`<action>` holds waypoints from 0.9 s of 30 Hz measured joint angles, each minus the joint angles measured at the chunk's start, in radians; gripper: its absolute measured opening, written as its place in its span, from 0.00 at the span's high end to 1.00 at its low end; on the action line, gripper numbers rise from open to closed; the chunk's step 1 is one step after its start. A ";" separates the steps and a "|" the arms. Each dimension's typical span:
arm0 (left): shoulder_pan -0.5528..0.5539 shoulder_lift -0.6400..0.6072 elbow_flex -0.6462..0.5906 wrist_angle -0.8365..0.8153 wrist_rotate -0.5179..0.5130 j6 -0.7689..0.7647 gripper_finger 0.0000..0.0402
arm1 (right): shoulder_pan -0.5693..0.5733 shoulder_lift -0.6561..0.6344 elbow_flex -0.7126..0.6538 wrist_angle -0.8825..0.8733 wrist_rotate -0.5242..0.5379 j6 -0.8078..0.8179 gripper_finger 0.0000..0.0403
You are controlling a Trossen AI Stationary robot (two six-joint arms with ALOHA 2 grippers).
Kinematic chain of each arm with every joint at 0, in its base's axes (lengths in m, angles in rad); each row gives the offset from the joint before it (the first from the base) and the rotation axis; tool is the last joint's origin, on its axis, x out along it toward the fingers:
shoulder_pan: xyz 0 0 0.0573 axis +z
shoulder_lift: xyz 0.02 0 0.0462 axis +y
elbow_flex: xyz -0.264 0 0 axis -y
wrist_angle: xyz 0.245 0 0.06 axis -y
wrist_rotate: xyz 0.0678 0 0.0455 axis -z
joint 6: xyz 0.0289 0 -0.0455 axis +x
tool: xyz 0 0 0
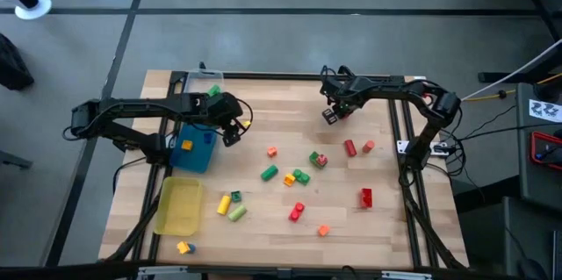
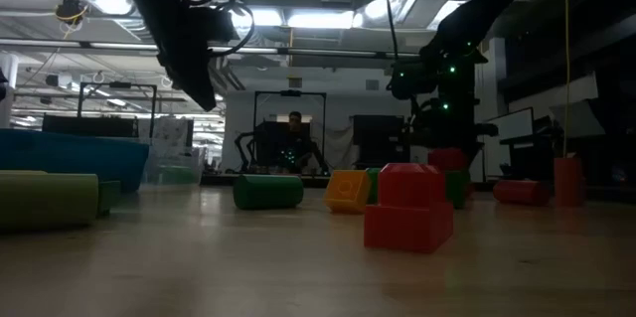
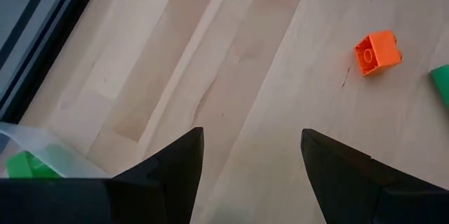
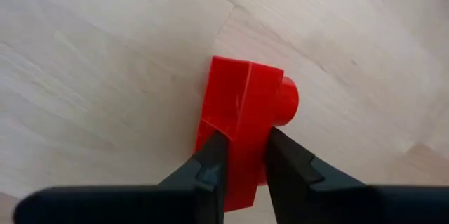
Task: Sort blocks by size
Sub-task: Put the top red 2 stud game piece into the transparent bin
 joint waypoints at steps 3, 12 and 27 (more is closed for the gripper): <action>0.000 0.000 0.000 0.027 0.000 0.000 0.44 | 0.000 0.000 0.000 0.004 -0.007 -0.019 0.81; 0.000 0.000 0.000 0.051 0.000 0.000 0.44 | 0.000 0.003 0.012 0.024 -0.028 -0.071 0.81; 0.000 0.000 0.000 0.111 0.000 0.000 0.44 | 0.001 0.008 0.070 0.300 -0.261 -0.260 0.94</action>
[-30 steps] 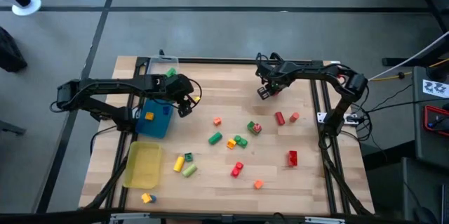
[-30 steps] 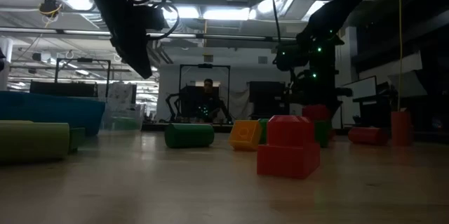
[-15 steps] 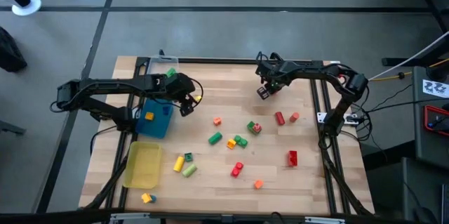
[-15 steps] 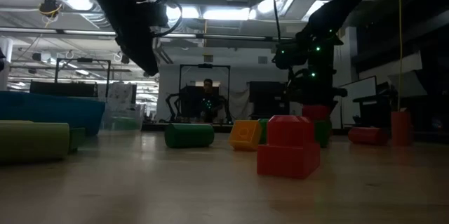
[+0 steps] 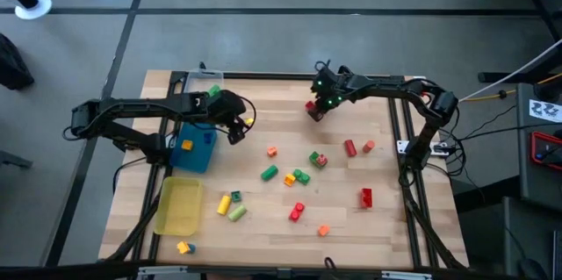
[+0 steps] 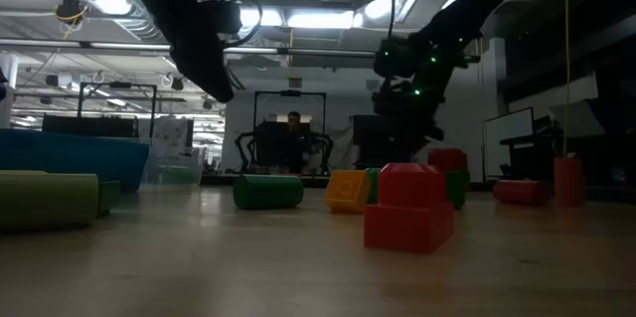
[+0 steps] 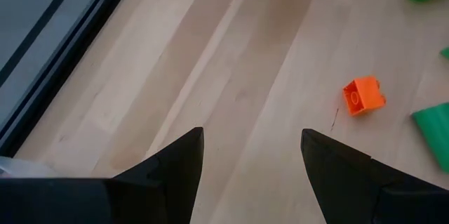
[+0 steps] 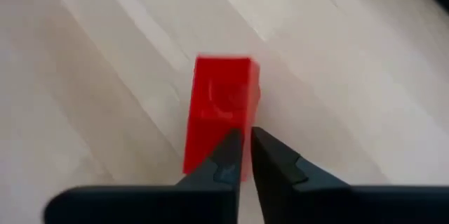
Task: Sort blocks by size
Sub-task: Put the top red 2 stud game piece into the transparent bin
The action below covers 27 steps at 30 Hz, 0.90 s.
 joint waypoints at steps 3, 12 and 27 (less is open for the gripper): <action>0.000 0.000 0.000 0.028 0.000 0.000 0.44 | 0.000 0.000 0.000 0.024 -0.014 -0.023 0.99; 0.000 0.000 0.000 0.060 0.000 0.000 0.44 | 0.000 -0.002 0.002 0.025 0.008 -0.033 0.88; -0.001 0.078 0.000 0.373 0.113 0.134 0.44 | 0.000 -0.003 0.002 0.003 -0.055 -0.325 0.72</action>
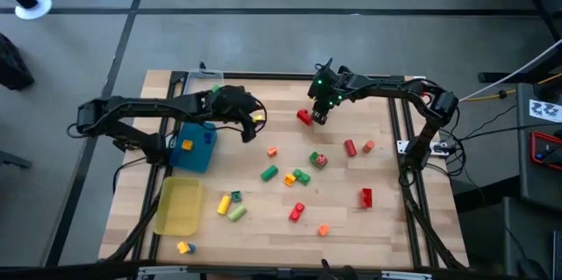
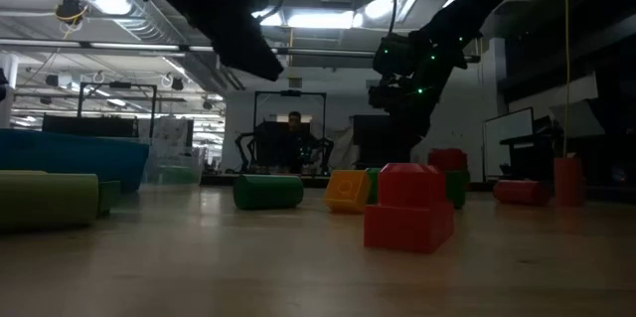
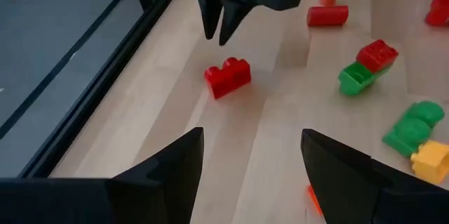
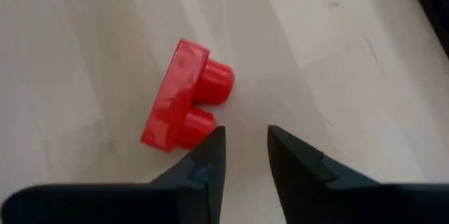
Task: Sort blocks by size
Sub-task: Put the top red 2 stud game piece into the transparent bin
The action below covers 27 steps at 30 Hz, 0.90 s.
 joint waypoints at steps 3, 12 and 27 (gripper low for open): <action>0.000 0.025 0.000 0.030 -0.001 0.002 0.44 | 0.000 0.000 0.000 -0.011 0.000 -0.014 0.65; 0.000 0.071 0.000 0.025 -0.001 0.032 0.44 | 0.070 -0.002 0.000 0.001 -0.042 -0.061 0.52; 0.000 0.088 0.000 0.025 -0.002 0.034 0.44 | 0.205 -0.002 0.001 0.010 0.259 -0.075 0.52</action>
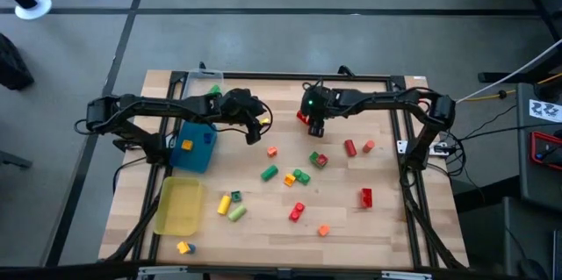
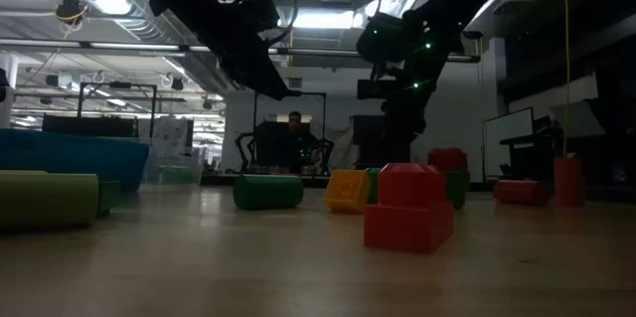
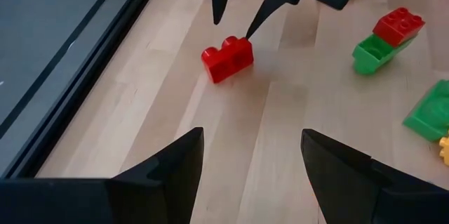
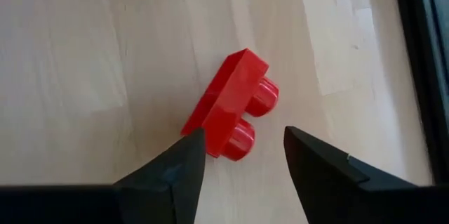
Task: Sort blocks by size
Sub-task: Put the top red 2 stud game piece into the transparent bin
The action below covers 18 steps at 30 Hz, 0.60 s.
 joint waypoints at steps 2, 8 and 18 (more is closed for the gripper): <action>0.000 0.000 0.000 0.000 0.000 0.000 0.44 | 0.007 0.000 0.000 0.015 -0.009 0.013 0.52; 0.000 0.000 0.000 0.000 0.000 0.000 0.44 | 0.027 0.000 0.000 0.033 -0.012 0.014 0.52; 0.000 0.000 0.000 0.000 0.000 0.000 0.44 | 0.038 0.000 0.000 0.026 0.040 0.014 0.52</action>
